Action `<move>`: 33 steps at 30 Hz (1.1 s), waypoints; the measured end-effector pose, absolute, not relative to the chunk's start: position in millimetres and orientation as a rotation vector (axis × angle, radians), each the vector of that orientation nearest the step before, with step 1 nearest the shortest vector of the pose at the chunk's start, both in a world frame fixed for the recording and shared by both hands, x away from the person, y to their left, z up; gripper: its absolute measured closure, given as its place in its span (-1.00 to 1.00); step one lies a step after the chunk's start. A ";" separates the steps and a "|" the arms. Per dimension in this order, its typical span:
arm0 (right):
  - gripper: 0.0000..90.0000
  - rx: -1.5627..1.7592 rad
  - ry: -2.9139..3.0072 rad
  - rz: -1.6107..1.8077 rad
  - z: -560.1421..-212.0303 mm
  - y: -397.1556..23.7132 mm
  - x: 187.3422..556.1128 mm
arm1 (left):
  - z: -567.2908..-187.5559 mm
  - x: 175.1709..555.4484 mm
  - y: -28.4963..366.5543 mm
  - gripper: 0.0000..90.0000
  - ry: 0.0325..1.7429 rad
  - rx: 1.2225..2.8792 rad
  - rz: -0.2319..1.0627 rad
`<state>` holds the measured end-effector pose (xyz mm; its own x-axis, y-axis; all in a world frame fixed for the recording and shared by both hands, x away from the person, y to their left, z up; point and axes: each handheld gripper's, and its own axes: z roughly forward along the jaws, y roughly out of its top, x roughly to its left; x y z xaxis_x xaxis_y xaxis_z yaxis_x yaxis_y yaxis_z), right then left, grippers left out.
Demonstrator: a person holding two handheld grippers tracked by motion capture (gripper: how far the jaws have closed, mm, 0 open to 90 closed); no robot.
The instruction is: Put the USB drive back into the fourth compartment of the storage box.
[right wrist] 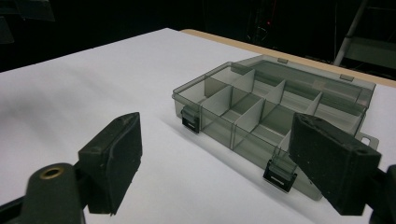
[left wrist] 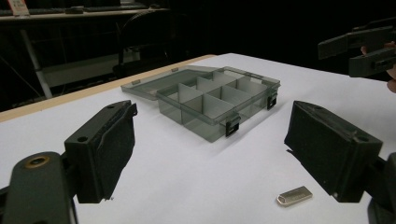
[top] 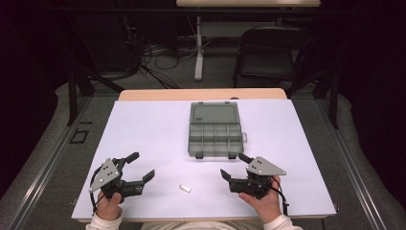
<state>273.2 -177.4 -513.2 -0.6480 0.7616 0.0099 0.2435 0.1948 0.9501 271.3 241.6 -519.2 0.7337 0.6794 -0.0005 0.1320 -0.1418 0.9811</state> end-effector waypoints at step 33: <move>0.05 0.710 2.256 1.433 -516.1 -110.1 275.1 | -519.1 274.5 237.2 -0.65 0.661 1.692 0.552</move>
